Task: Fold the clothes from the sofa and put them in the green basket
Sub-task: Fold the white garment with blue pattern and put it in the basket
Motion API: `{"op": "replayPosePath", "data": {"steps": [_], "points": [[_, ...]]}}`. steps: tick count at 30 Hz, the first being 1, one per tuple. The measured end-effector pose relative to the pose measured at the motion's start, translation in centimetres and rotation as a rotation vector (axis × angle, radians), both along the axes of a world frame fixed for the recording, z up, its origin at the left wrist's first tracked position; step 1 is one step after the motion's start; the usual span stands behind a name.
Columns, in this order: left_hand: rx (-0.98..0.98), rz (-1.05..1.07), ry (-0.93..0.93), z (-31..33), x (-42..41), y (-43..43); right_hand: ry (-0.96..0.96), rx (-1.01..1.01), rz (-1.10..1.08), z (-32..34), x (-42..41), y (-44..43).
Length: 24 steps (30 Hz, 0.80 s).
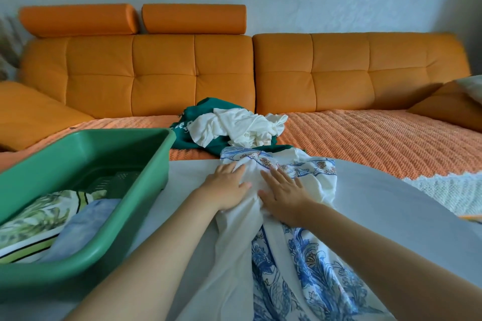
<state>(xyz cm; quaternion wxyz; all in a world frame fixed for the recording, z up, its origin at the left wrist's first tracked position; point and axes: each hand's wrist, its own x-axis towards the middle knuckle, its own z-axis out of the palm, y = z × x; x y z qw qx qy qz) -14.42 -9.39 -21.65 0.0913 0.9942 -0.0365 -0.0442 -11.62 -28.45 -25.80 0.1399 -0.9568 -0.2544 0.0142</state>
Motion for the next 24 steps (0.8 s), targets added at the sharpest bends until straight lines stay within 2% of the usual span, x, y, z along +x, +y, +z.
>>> {"op": "replayPosePath", "data": {"steps": [7,11,15,20,22,24], "points": [[-0.025,0.113,-0.099,0.6,-7.4,-1.2,-0.097,-0.051,0.114,1.7,-7.4,-1.4],[-0.101,0.2,0.093,0.5,-11.7,-0.4,-0.274,-0.127,0.207,2.1,-11.6,-2.0],[-0.056,0.211,0.314,1.1,-14.8,-0.3,-0.203,-0.065,0.247,2.3,-15.0,-1.8],[0.021,0.141,0.357,2.3,-16.8,-0.6,-0.21,-0.173,0.332,0.3,-18.3,-2.0],[-0.096,0.183,0.32,3.0,-17.3,-0.4,-0.172,-0.185,0.305,0.4,-18.6,-1.9],[-0.27,0.197,0.229,4.2,-17.6,-0.4,-0.064,-0.096,0.256,1.4,-18.4,-1.7]]}}
